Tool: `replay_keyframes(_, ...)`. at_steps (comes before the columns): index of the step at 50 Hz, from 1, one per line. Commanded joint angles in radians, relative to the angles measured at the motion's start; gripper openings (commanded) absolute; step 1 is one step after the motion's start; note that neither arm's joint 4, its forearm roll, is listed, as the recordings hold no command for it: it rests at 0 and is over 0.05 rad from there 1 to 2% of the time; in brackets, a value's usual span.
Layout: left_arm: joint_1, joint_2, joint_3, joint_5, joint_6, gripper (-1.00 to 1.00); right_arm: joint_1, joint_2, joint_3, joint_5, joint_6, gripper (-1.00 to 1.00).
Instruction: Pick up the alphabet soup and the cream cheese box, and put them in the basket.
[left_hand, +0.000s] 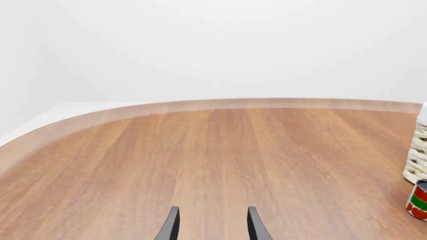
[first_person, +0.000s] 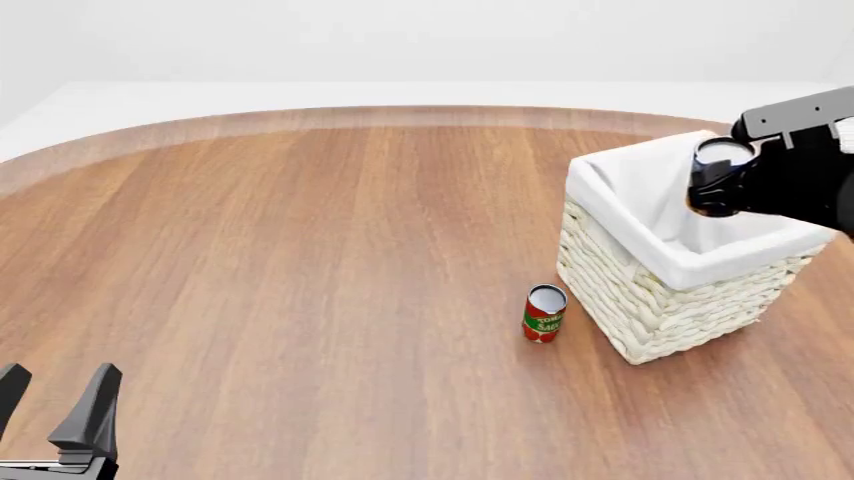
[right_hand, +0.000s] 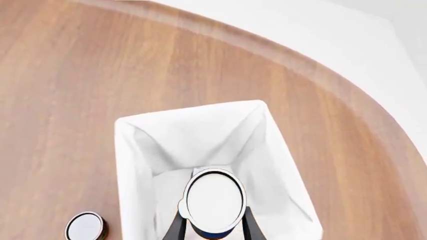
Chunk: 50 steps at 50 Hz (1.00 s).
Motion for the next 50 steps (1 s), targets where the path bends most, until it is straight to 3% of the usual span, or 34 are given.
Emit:
replay_keyframes(1,0.000,0.000,0.000,0.000,0.000,1.00,0.000,0.047,-0.031,-0.021,0.008,-1.00)
replay_keyframes(20,0.000,0.000,0.000,0.000,0.000,1.00,-0.003,0.158,-0.077,-0.029,-0.027,-1.00)
replay_keyframes(50,0.000,0.000,0.000,0.000,0.000,1.00,-0.003,0.275,-0.123,-0.028,-0.034,-1.00)
